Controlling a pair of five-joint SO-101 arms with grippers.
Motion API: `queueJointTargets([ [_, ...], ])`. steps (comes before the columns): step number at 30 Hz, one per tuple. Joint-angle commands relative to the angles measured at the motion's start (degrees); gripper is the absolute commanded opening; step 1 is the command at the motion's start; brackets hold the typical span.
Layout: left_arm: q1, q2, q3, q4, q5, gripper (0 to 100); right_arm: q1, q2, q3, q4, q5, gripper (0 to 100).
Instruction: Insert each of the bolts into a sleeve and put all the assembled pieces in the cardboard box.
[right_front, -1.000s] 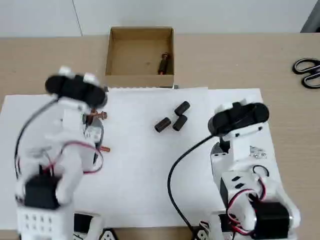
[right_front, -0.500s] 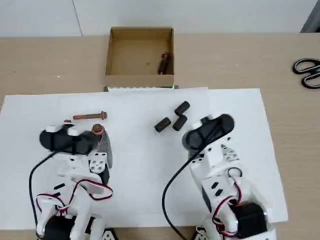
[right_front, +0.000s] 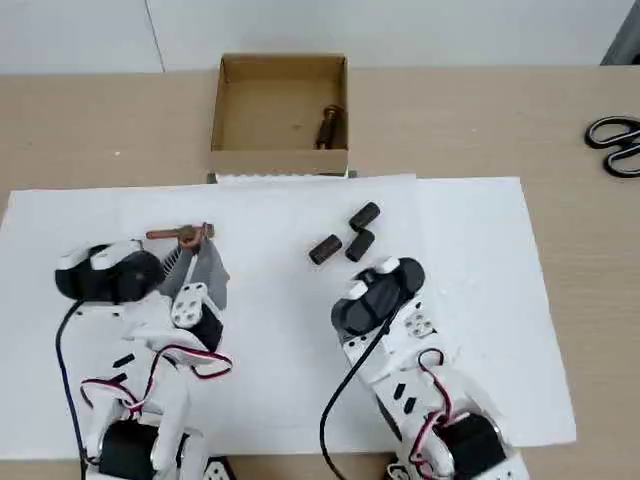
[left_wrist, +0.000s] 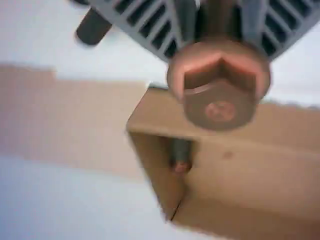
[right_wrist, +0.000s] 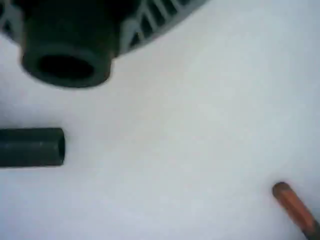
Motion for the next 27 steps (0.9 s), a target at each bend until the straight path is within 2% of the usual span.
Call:
queueJointTargets([
  [1,2.73,-0.53,0.48,-4.22,2.99,0,-2.24,-0.48,1.67,-4.09,-0.53,0.2],
  [5,6.24,-0.53,0.66,-4.13,8.53,0,-6.11,-0.48,4.75,-4.79,-0.44,0.2],
  [14,13.54,-0.53,0.75,-4.22,8.53,0,-8.04,-0.48,4.92,-7.08,-0.44,0.2],
  [23,17.41,-0.35,0.75,-4.22,8.62,0,-8.31,-0.48,5.19,-8.84,-0.44,0.2],
  [27,18.37,-0.35,0.75,-4.22,8.62,0,-11.56,-0.48,5.27,-8.75,-0.44,0.2],
])
